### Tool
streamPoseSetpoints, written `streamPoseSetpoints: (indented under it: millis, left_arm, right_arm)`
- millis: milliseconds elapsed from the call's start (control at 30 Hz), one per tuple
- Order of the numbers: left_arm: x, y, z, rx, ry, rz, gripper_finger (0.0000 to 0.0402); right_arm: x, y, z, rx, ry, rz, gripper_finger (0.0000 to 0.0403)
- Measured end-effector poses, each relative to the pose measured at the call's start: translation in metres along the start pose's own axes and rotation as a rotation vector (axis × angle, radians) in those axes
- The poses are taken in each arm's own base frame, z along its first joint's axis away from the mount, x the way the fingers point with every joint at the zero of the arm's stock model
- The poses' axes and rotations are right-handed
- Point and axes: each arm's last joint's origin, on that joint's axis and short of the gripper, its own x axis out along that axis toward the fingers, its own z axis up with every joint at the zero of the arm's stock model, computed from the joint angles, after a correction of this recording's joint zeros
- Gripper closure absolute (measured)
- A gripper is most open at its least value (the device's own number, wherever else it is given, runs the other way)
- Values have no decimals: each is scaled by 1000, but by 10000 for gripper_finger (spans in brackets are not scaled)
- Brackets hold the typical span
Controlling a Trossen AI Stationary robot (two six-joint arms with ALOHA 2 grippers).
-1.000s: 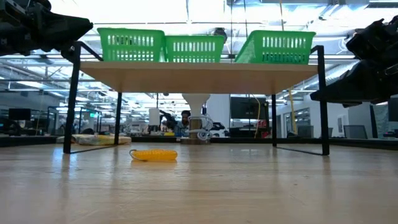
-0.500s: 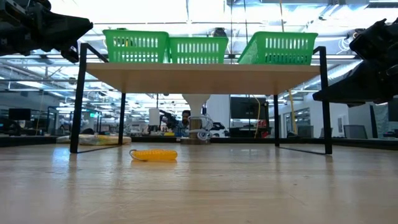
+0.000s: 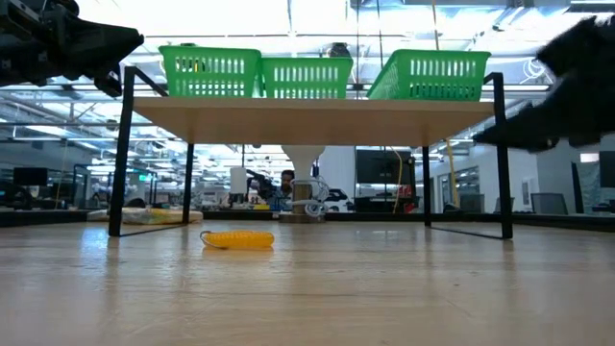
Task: Pick & Place Office Desk Supplies
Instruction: Adjust the shelf on the table
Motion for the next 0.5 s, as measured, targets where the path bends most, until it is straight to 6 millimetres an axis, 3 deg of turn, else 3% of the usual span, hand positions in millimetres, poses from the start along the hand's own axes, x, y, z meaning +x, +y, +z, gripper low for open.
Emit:
streamPoseSetpoints:
  millis: [200, 500]
  left_arm:
    - [0, 0, 0, 0, 0, 0, 357]
    - [0, 0, 0, 0, 1, 0, 357]
  right_arm:
    - [2, 8, 17, -42, 20, 35, 161]
    - [-6, 1, 20, -3, 264, -21, 180]
